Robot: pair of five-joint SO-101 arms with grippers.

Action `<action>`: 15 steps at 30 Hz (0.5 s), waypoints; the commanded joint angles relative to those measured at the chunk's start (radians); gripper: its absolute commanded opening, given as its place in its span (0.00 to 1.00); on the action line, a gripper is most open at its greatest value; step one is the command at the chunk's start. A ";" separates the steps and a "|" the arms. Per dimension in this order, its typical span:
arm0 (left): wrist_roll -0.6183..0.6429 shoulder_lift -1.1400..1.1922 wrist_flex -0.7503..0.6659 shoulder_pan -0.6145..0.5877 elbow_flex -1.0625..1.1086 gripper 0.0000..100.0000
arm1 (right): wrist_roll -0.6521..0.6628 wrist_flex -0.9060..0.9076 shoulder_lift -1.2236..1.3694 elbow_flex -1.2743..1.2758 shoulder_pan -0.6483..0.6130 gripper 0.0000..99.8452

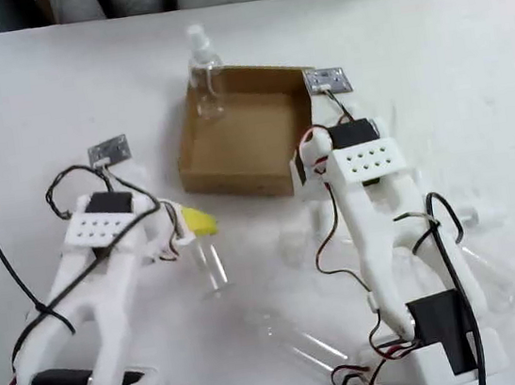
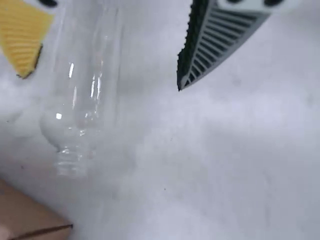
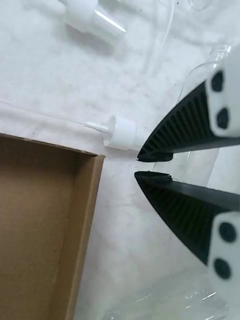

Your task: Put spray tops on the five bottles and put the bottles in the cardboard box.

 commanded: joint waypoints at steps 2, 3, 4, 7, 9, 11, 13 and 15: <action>0.009 0.007 0.005 -0.004 -0.058 0.35 | 0.011 -0.012 -0.012 -0.005 0.012 0.02; 0.009 0.007 -0.012 -0.002 -0.058 0.34 | 0.011 -0.012 -0.012 -0.005 0.012 0.02; 0.009 0.007 -0.031 -0.002 -0.058 0.33 | 0.011 -0.012 -0.012 -0.005 0.012 0.02; 0.012 0.007 -0.068 -0.001 -0.060 0.32 | 0.011 -0.012 -0.012 -0.006 0.012 0.02; 0.014 0.007 -0.074 0.002 -0.060 0.32 | 0.011 -0.012 -0.012 -0.006 0.012 0.02; 0.012 0.008 -0.071 0.016 -0.060 0.32 | 0.011 -0.012 -0.012 -0.006 0.012 0.02; 0.012 0.008 -0.068 0.030 -0.058 0.32 | 0.011 -0.012 -0.012 -0.006 0.012 0.02; 0.012 0.008 -0.066 0.031 -0.058 0.32 | 0.011 -0.016 -0.012 -0.006 0.012 0.02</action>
